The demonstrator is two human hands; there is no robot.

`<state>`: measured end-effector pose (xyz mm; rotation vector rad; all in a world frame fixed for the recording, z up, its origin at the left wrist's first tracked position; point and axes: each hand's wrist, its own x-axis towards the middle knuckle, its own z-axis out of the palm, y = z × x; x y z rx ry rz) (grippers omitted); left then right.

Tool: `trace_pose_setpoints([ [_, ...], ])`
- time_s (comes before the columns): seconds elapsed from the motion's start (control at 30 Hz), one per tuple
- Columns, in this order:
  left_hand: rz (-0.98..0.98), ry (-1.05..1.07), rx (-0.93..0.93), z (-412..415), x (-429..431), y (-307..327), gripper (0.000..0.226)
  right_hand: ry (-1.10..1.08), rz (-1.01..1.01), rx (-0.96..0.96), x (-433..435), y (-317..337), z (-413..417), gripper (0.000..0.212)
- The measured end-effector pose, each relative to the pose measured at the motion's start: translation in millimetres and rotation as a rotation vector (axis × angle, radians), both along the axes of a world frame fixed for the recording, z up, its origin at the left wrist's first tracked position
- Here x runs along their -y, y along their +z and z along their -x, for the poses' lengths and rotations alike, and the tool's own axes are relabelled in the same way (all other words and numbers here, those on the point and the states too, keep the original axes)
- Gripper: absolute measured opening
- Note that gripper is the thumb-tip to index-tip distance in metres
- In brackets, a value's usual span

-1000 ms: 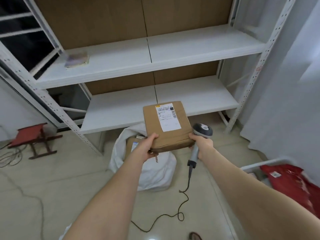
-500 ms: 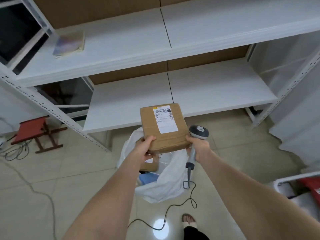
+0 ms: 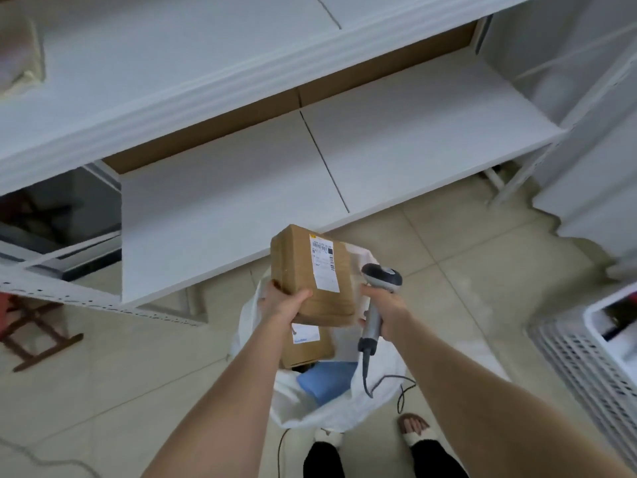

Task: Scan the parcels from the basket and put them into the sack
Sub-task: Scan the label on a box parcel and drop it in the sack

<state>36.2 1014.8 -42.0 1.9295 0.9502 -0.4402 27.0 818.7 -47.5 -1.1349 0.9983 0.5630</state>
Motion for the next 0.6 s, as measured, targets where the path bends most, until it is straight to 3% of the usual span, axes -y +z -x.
trace_pose_setpoints([
  [0.13, -0.104, -0.263, -0.113, -10.3, -16.8, -50.1, 0.094, -0.096, -0.029, -0.043, -23.7, -38.0, 0.2, 0.019],
  [0.27, 0.004, -0.379, -0.206, -10.6, -15.1, -103.9, 0.101, -0.098, -0.045, -0.084, -40.8, -77.4, 6.1, 0.025],
  [0.47, 0.256, -0.49, -0.298, 3.3, 4.4, -158.5, 0.079, -0.11, 0.002, -0.085, -43.6, -121.4, 17.7, 0.038],
  [0.6, -0.09, -0.707, -0.344, 15.3, 2.4, -186.7, 0.045, -0.099, -0.026, -0.085, -42.3, -143.3, 27.3, 0.037],
])
